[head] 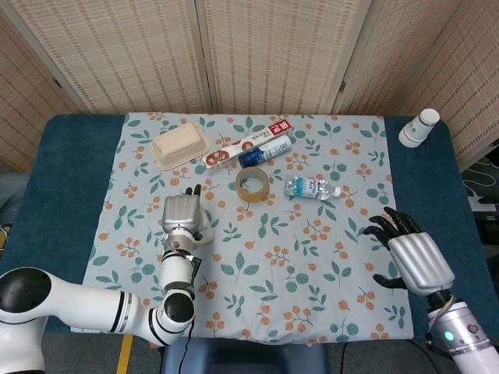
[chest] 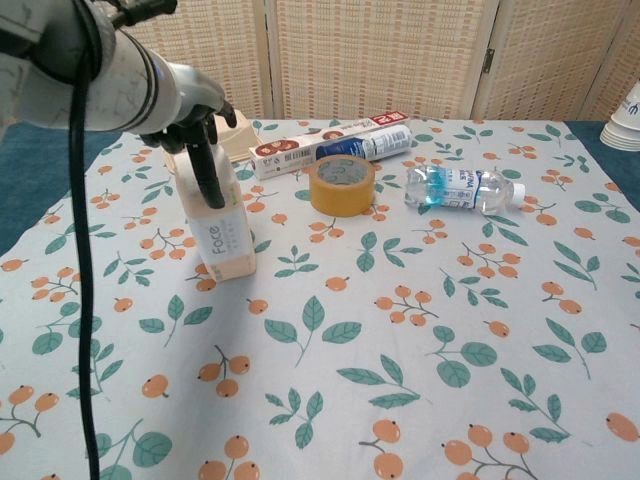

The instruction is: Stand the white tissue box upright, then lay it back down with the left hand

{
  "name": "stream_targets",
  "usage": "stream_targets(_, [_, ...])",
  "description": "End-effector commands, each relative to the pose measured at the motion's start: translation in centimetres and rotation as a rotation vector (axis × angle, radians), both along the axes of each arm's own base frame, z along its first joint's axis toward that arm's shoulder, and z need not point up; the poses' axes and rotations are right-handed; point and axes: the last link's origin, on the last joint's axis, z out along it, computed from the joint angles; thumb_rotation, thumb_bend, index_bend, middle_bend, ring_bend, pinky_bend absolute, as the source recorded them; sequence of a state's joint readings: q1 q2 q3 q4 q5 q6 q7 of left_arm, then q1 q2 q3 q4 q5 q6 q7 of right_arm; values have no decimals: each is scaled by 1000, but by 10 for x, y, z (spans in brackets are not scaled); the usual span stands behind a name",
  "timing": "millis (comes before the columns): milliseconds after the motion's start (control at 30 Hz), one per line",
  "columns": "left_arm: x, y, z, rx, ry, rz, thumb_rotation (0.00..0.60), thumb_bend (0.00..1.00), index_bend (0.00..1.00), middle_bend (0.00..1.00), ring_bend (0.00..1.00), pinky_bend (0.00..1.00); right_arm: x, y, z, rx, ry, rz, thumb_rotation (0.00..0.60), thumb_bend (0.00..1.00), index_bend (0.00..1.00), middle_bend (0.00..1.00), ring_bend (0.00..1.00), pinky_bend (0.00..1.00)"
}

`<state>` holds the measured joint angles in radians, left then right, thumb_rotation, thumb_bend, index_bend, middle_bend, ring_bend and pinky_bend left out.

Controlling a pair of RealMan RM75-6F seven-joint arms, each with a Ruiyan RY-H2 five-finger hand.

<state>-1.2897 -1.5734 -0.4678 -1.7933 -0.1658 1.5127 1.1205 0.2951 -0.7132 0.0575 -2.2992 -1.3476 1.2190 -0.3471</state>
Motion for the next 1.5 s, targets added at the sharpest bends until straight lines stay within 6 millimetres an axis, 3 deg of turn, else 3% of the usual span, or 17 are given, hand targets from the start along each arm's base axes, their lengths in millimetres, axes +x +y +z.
stream_targets(33, [-2,1,-1,1,1,5,600,135,0,114,924,1000,0,0,0,1,1,-1,600,74,299,153,0,108])
stream_targets(367, [-9,6,-5,0,13,15,600,135,0,139,931,1000,-3,-2,-4,10,12,-12,600,74,300,153,0,109])
stream_targets(600, [-14,8,-8,3,29,6,600,143,7,232,940,1000,-4,-4,-4,10,16,-20,600,74,300,153,0,109])
stream_targets(933, [-17,6,-7,2,64,-8,600,195,302,426,965,1000,-4,-4,-4,9,17,-20,600,74,301,153,0,109])
stream_targets(1167, [-13,7,1,24,53,-34,600,211,348,516,971,1000,-4,-4,-4,7,17,-20,600,74,301,154,0,109])
stream_targets(1333, [-5,8,14,65,-58,-75,600,211,350,521,978,1000,-5,-4,-5,10,19,-20,600,74,301,153,0,109])
stream_targets(1500, [-12,3,27,132,-334,-155,600,204,349,525,983,1000,-4,-4,-5,8,20,-17,600,74,301,153,0,109])
